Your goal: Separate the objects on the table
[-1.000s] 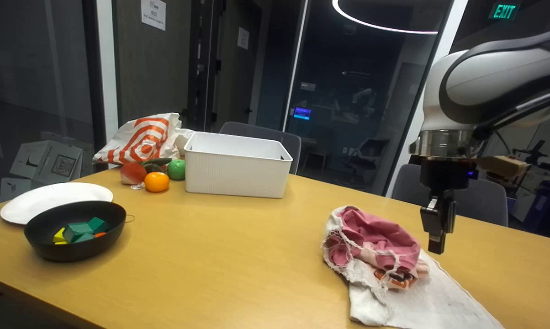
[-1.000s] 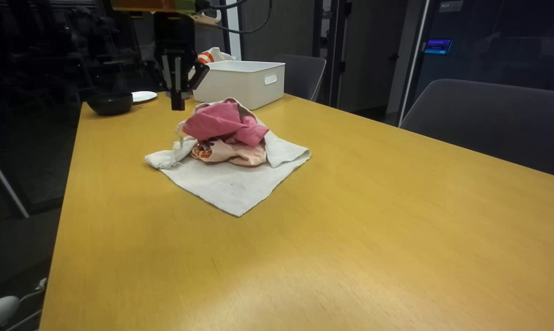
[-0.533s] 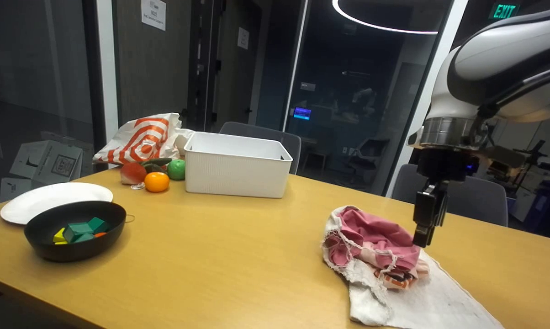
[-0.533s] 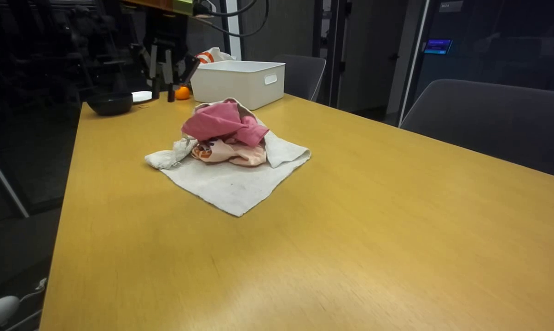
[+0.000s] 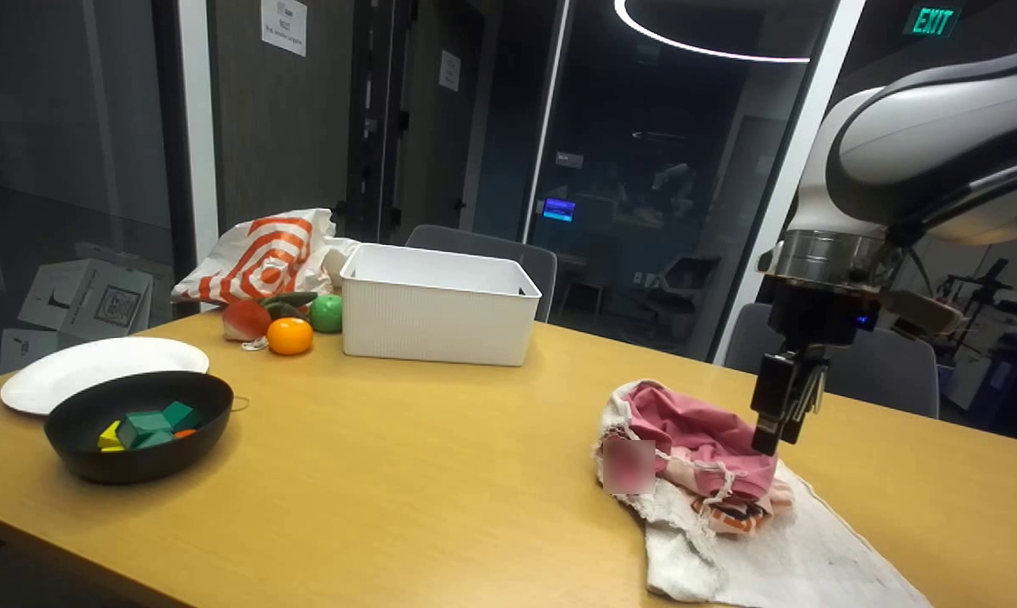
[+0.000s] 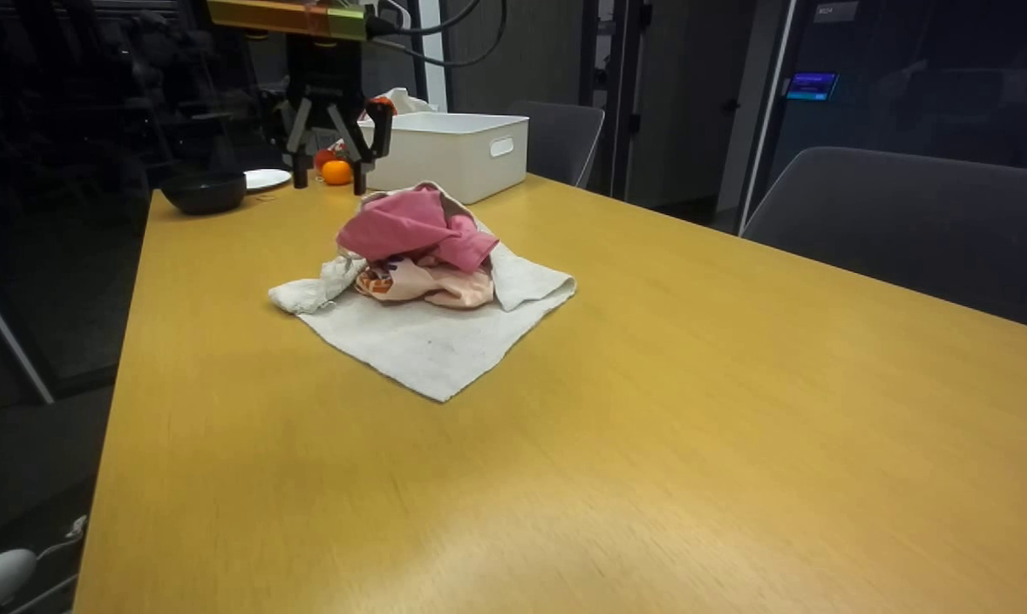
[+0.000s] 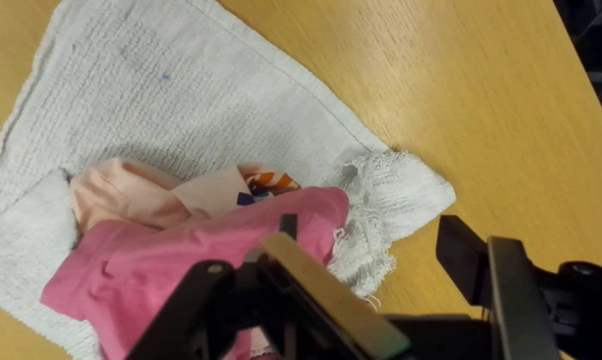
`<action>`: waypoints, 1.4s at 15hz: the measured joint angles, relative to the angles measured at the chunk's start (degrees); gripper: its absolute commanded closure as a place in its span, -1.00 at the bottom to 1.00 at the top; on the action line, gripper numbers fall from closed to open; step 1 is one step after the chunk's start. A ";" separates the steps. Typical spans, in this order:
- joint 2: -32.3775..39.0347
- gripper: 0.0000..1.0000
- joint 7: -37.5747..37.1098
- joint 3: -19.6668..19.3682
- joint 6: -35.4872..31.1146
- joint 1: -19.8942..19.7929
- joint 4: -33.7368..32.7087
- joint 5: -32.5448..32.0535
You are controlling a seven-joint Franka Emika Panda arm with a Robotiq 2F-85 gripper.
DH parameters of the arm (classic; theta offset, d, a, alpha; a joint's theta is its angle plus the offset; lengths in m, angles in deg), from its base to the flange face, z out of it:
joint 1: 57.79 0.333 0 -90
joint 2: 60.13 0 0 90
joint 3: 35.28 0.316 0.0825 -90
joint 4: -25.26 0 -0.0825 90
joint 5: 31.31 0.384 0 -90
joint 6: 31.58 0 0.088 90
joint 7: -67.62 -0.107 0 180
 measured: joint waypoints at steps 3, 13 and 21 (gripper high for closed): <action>0.98 -1.00 -0.02 0.02 -2.35 0.00 -0.02 -0.04; 15.79 -0.42 -3.79 -1.25 -20.70 -0.93 -6.09 -11.56; 18.68 0.73 -6.16 -1.57 -22.52 -0.99 -8.94 -12.70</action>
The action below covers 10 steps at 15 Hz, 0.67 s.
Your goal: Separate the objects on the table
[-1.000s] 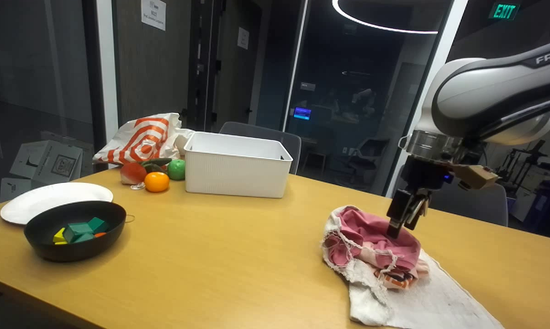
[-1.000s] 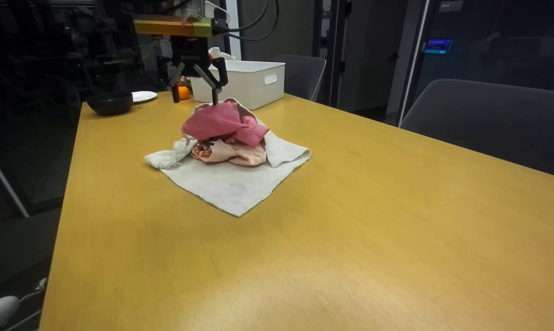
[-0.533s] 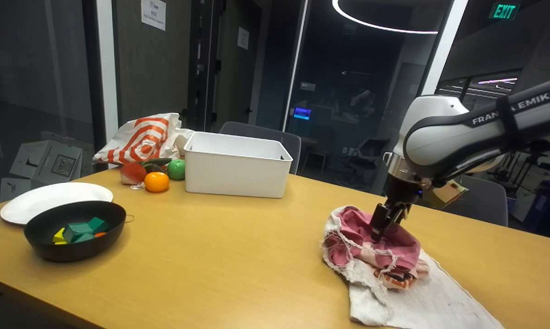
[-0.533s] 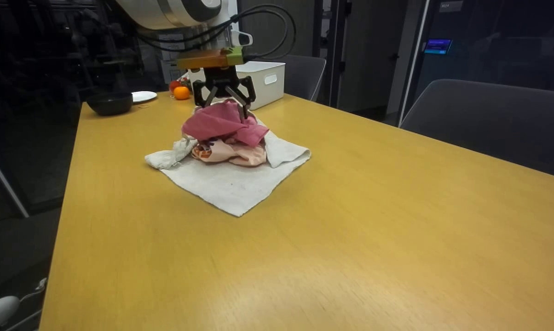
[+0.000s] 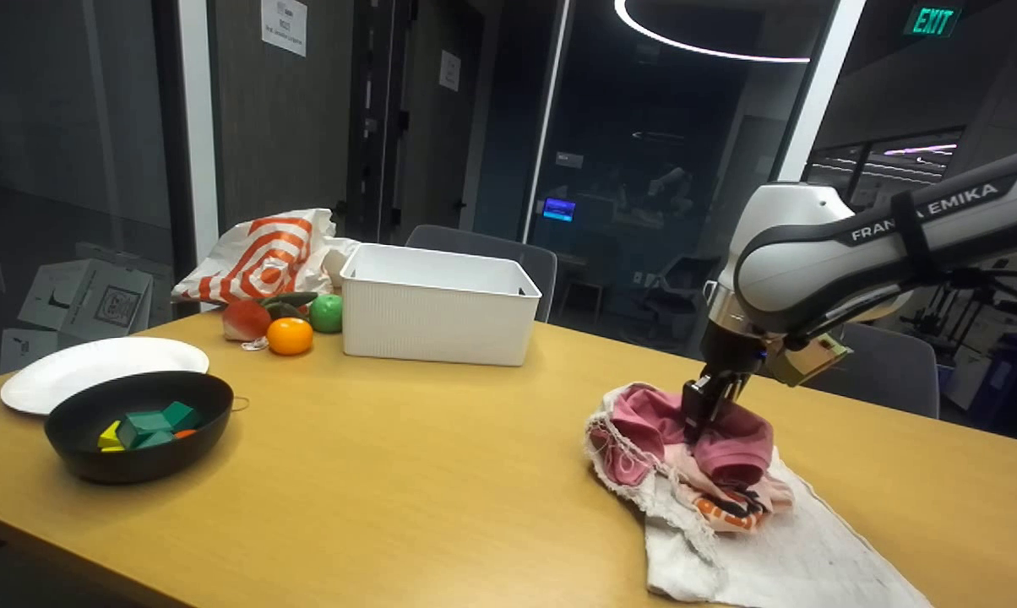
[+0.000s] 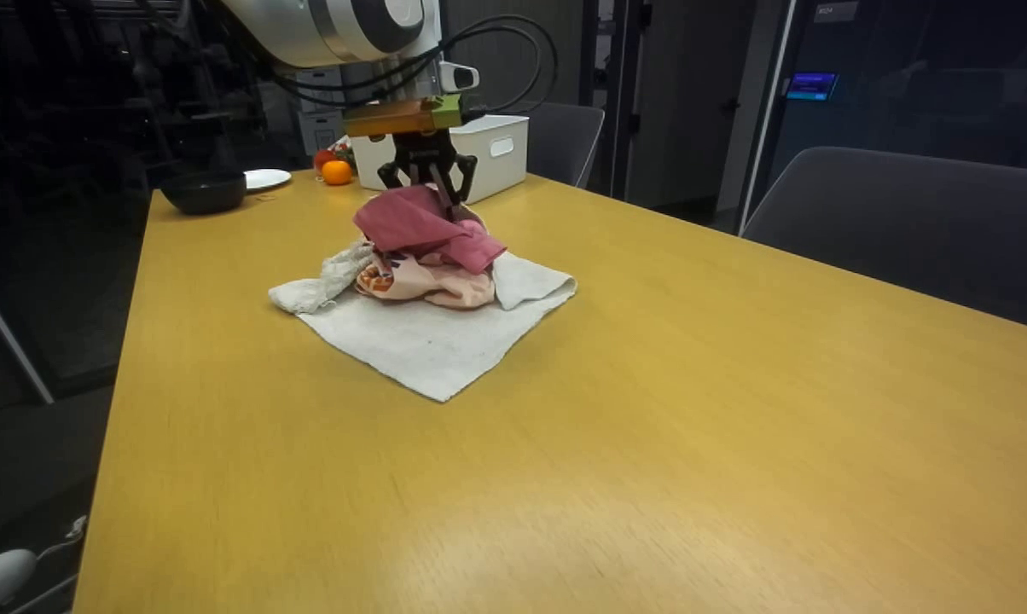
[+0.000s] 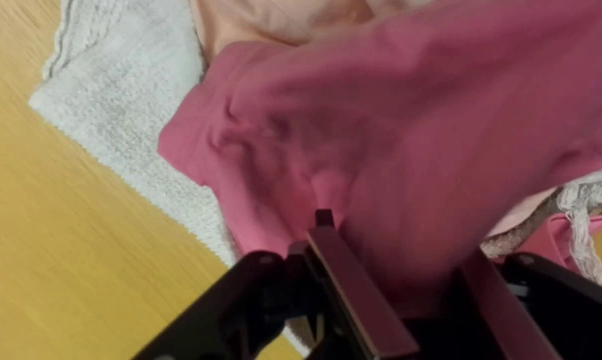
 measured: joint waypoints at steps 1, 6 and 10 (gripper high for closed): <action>0.00 0.82 -0.30 0.00 0.00 0.00 -0.15 0.00; -0.10 0.75 -1.92 -0.16 0.02 -0.15 -1.40 0.00; -1.24 0.75 -3.65 -1.54 0.09 -0.36 -3.16 -1.27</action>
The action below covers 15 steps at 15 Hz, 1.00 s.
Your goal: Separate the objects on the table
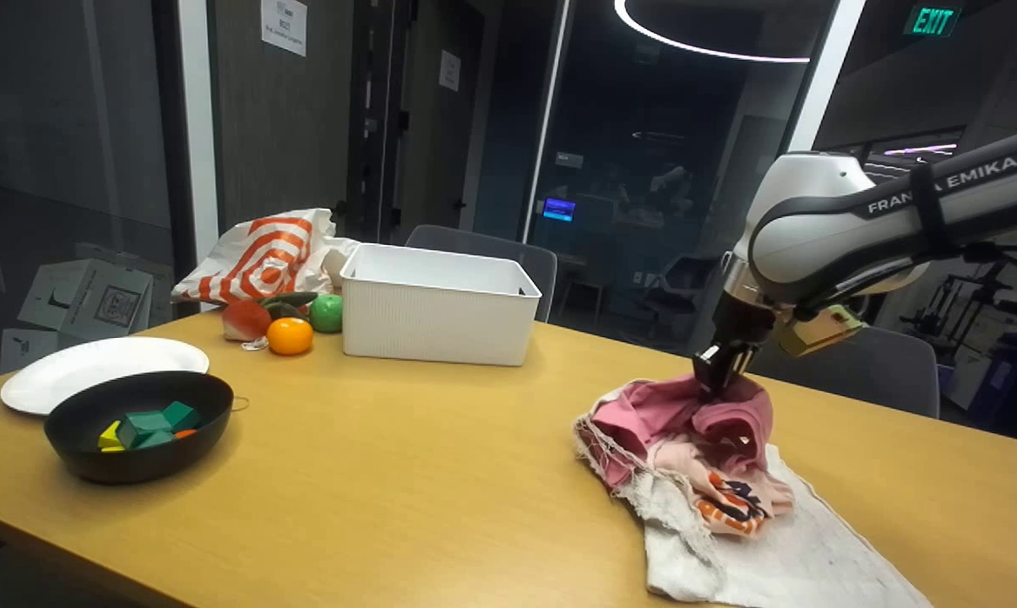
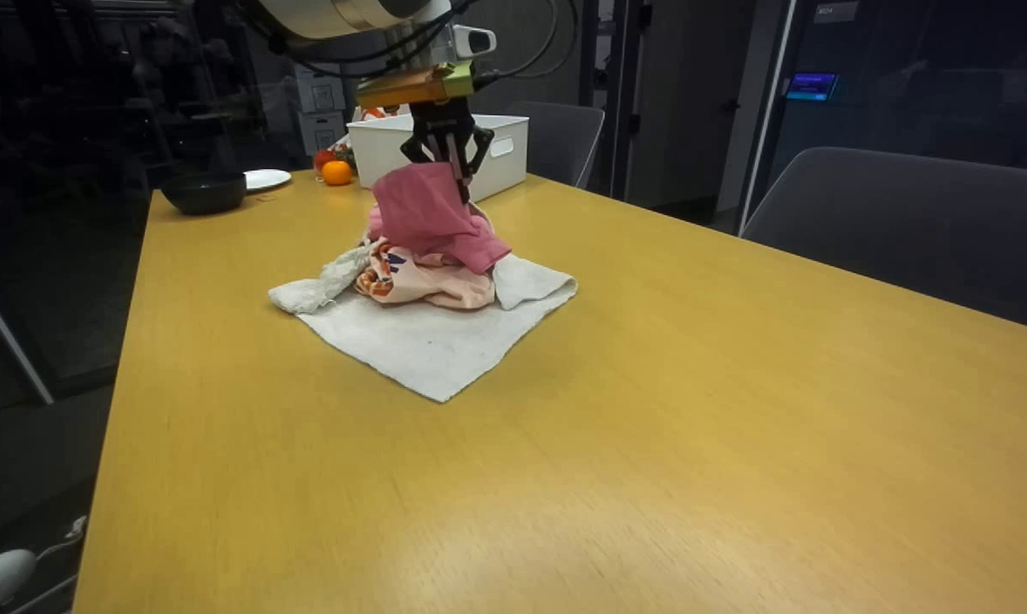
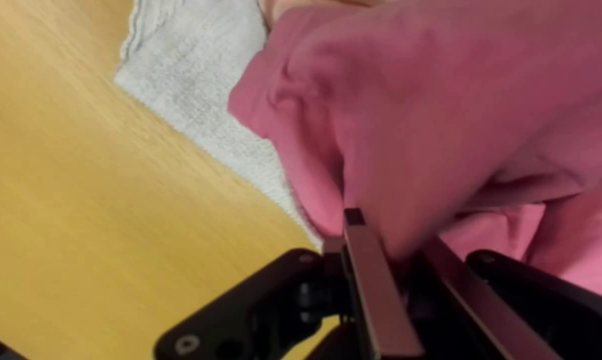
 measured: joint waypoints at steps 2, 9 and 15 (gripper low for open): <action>-1.20 0.75 -1.55 -0.93 0.06 -0.23 -0.69 -1.68; -5.24 0.19 1.85 -1.52 5.74 -2.36 -1.71 3.77; -2.25 -0.68 11.47 1.43 6.49 -2.47 -1.78 16.55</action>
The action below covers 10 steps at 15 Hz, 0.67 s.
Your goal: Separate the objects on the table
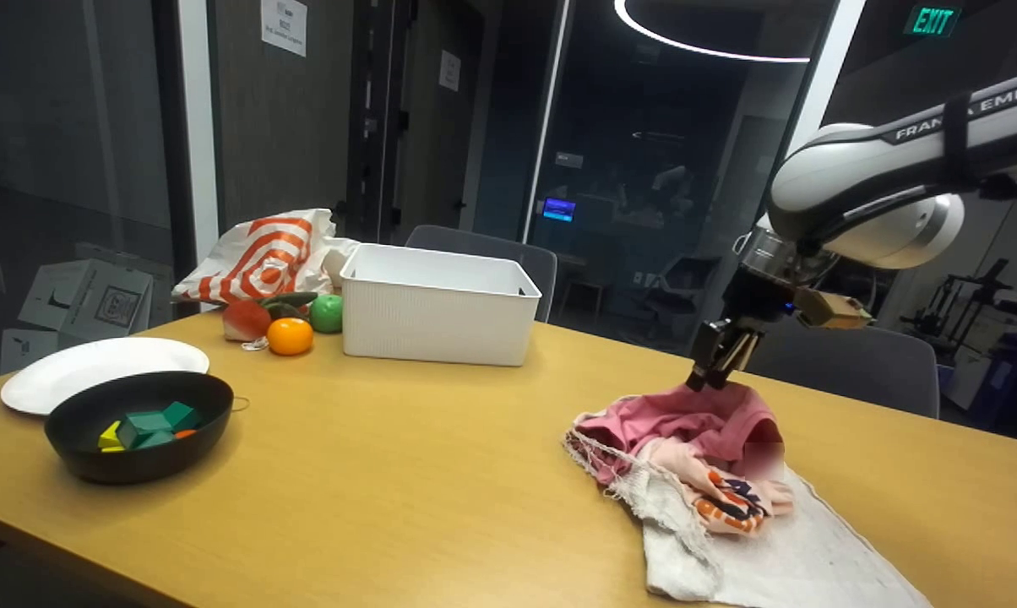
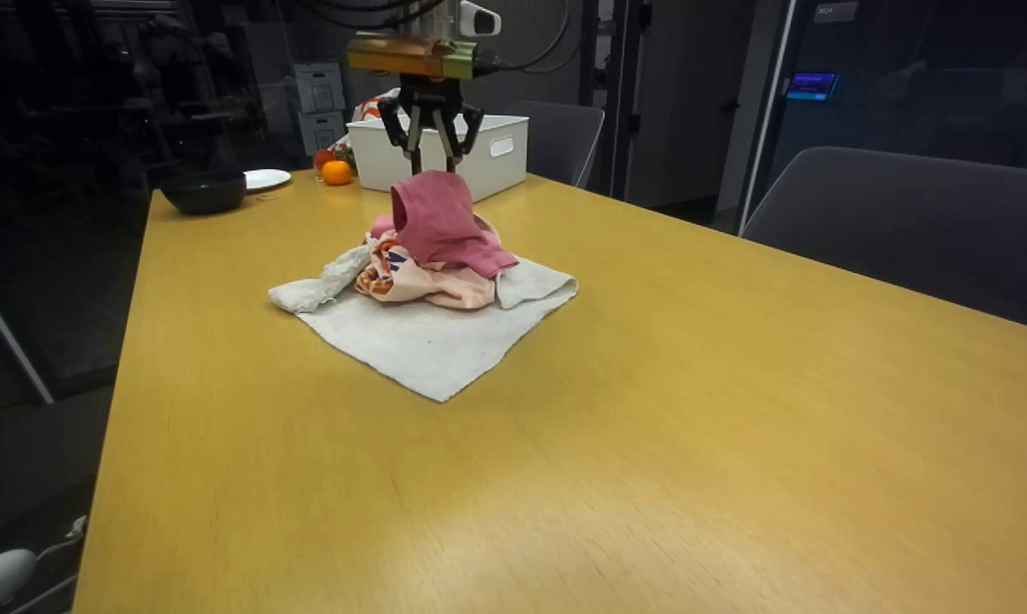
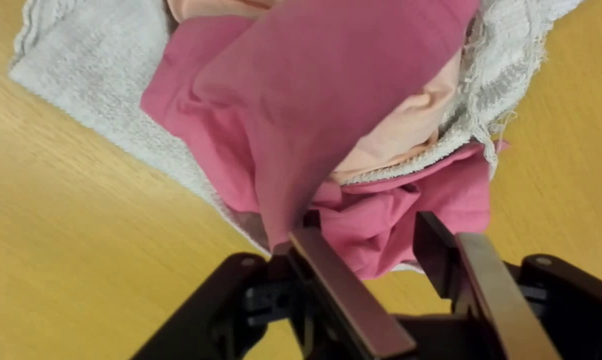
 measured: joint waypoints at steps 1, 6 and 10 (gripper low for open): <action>0.85 -0.81 -0.60 0.01 -0.79 0.33 0.00 -2.65; 3.32 -1.00 -8.26 -0.61 -6.13 1.80 -0.30 -18.02; 3.94 -0.99 -9.82 -0.79 -5.55 1.81 -0.48 -22.02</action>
